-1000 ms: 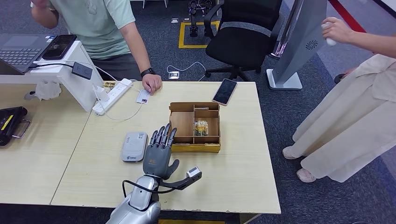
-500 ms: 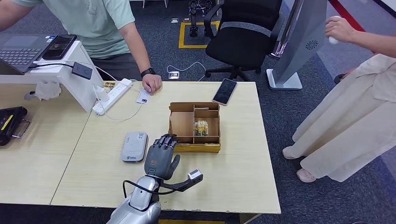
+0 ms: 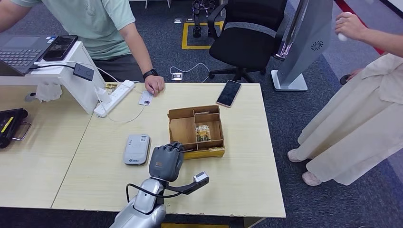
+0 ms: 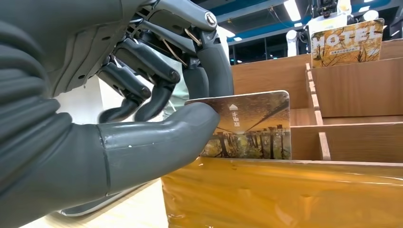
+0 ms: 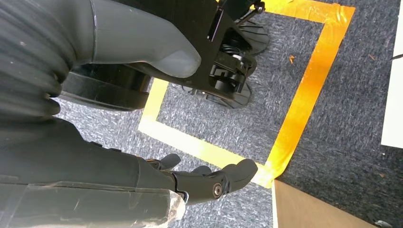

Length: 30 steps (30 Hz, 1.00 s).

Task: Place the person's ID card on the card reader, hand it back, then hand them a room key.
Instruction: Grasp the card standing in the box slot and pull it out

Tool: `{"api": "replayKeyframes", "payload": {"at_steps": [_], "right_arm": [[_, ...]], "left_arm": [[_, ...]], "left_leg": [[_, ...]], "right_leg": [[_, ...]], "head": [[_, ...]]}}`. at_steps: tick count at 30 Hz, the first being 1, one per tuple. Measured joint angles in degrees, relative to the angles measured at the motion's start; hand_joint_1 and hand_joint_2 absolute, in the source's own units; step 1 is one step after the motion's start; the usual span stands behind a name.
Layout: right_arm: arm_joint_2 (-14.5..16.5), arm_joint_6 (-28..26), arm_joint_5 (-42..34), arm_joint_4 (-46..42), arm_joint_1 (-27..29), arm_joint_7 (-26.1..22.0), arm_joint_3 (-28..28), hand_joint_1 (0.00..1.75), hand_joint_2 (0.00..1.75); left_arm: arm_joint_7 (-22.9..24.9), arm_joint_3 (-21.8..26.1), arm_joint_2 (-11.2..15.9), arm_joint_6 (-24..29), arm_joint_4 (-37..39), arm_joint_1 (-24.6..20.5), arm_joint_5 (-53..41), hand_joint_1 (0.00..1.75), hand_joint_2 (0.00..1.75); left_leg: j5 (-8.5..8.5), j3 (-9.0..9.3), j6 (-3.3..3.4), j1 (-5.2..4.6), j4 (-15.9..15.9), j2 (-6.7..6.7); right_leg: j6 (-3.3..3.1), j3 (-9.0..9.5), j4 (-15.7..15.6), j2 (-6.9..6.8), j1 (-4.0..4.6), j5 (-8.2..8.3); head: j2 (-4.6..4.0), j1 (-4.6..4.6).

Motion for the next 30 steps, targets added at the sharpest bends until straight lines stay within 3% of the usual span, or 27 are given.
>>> {"api": "replayKeyframes", "payload": {"at_steps": [12,30], "right_arm": [[0.0,-2.1,0.3,0.0,-0.1,-0.3,0.0,0.00,1.75],[0.0,-3.5,1.0,0.0,-0.1,-0.4,0.0,0.00,1.75]], "left_arm": [[0.1,0.0,-0.1,0.0,-1.7,0.4,-1.2,1.75,1.75],[-3.0,3.5,3.1,0.0,-17.2,0.2,0.2,1.75,1.75]], "left_leg": [[0.00,-0.01,0.00,0.00,0.0,0.00],[0.05,-0.01,0.01,0.01,0.0,0.00]], "right_leg": [[0.00,0.00,0.0,0.00,0.00,0.00],[-0.02,0.00,0.0,0.00,0.00,0.03]], "head": [[0.01,0.00],[0.01,0.00]]}}
